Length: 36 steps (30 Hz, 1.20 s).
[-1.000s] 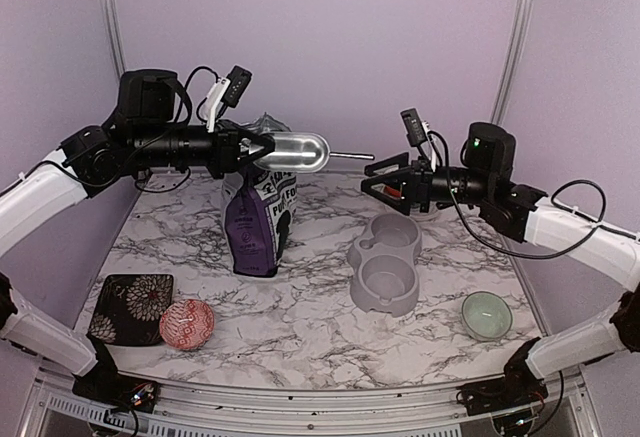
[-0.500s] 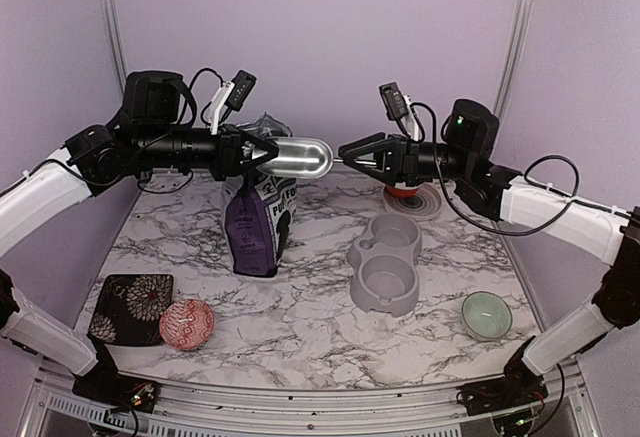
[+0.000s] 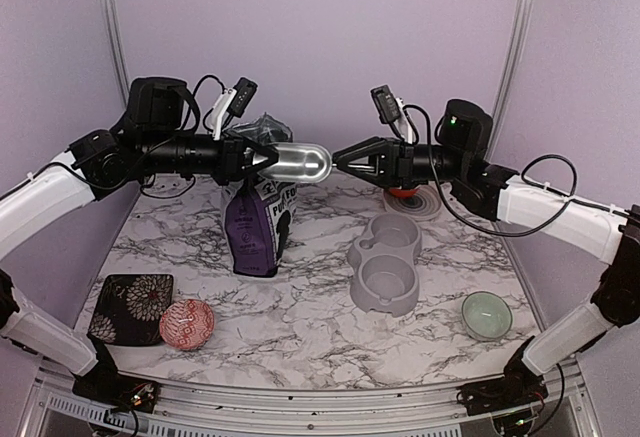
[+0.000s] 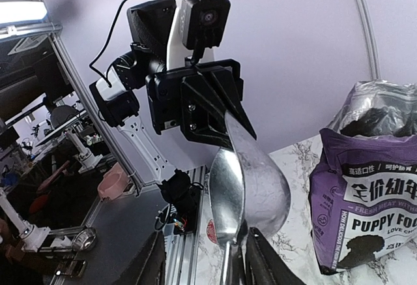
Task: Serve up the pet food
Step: Pass from the left arm to the right
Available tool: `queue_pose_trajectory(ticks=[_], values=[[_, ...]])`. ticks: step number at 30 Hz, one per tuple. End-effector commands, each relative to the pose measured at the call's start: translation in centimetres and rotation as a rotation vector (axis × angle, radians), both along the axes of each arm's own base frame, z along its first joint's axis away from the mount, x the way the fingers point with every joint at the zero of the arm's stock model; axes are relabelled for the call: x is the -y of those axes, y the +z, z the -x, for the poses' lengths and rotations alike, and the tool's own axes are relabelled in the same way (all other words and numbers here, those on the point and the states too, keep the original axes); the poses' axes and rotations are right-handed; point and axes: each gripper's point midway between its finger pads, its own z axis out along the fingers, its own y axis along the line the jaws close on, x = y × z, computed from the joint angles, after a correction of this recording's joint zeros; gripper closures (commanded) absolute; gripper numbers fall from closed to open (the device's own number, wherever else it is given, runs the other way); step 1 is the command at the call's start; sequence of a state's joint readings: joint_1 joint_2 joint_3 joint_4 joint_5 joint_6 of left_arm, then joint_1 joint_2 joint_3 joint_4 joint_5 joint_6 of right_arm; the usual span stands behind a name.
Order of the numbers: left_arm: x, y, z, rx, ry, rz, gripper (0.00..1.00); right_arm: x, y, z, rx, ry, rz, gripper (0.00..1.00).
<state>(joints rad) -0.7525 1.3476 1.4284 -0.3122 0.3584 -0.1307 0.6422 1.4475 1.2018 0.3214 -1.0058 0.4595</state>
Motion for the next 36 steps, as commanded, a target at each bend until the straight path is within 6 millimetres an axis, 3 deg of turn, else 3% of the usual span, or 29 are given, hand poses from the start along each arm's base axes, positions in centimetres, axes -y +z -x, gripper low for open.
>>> queue_pose_trajectory(ticks=[1, 9, 18, 30, 36], values=[[-0.2, 1.4, 0.0, 0.028, 0.009, 0.055, 1.00, -0.3, 1.5, 0.6, 0.034, 0.016, -0.018, 0.58], [-0.4, 2.1, 0.3, 0.032, 0.012, 0.089, 1.00, -0.5, 0.8, 0.3, 0.033, 0.003, 0.000, 0.58], [-0.4, 1.9, 0.4, 0.027, 0.013, 0.096, 1.00, -0.5, 0.8, 0.5, 0.040, -0.007, 0.003, 0.72], [-0.4, 1.5, 0.2, 0.030, 0.019, 0.087, 1.00, -0.4, 1.8, 0.3, 0.056, -0.029, -0.016, 0.68], [-0.7, 1.4, 0.2, 0.033, 0.035, 0.086, 1.00, -0.5, 2.2, -0.1, 0.056, -0.043, -0.018, 0.72]])
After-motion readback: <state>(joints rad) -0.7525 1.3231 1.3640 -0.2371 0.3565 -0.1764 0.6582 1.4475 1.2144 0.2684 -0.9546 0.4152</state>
